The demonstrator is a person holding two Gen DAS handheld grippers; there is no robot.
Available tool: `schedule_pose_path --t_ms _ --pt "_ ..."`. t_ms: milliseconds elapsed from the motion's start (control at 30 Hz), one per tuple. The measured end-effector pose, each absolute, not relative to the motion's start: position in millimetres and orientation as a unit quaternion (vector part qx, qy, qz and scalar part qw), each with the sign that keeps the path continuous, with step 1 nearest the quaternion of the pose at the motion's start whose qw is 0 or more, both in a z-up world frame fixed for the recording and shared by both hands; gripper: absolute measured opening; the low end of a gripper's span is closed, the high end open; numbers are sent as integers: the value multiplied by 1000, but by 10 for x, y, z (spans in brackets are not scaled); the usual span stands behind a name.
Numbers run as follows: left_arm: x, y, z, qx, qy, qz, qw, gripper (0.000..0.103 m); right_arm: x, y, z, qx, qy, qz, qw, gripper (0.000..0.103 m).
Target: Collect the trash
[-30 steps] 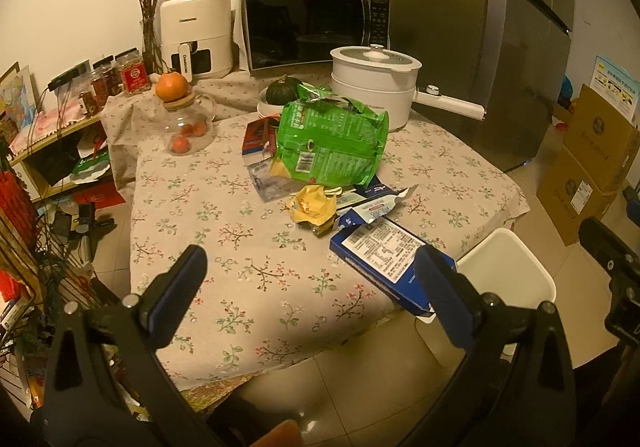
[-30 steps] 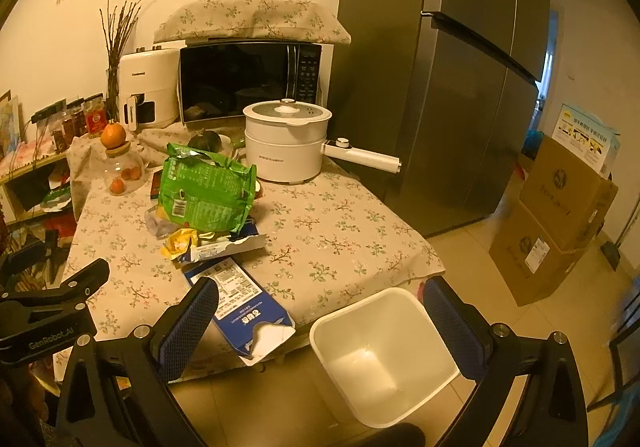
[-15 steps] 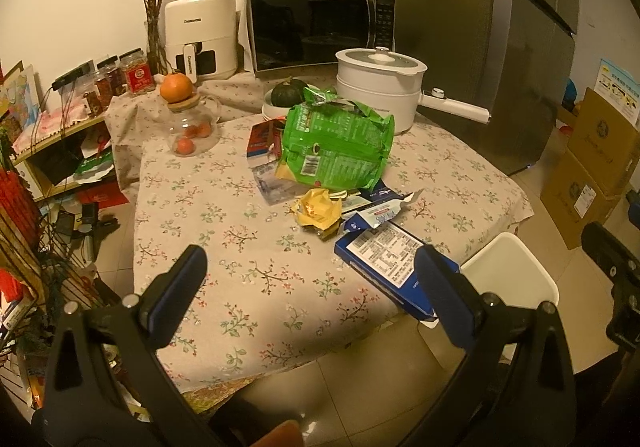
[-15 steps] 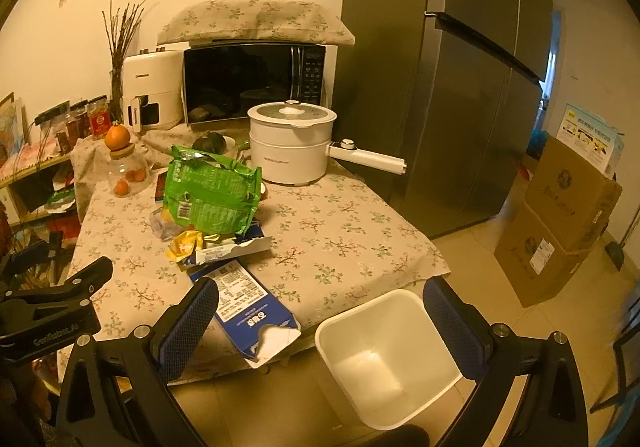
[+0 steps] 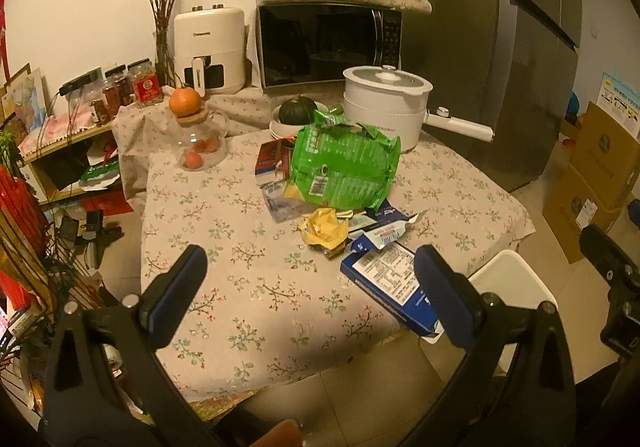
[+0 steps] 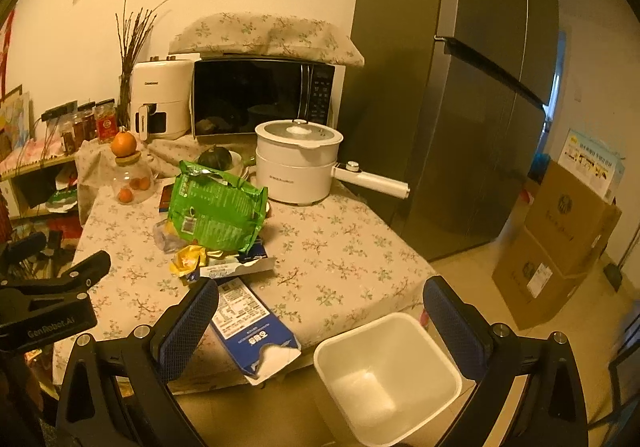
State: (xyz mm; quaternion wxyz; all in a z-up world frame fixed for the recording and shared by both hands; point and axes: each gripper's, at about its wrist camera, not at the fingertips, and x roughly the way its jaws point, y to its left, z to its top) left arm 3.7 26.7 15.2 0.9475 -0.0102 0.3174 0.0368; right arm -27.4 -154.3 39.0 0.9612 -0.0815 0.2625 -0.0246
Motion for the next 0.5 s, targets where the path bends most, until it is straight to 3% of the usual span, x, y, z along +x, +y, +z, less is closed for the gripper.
schedule_pose_path --t_ms 500 --pt "118 219 272 -3 297 39 954 103 -108 -1683 475 -77 273 -8 959 103"
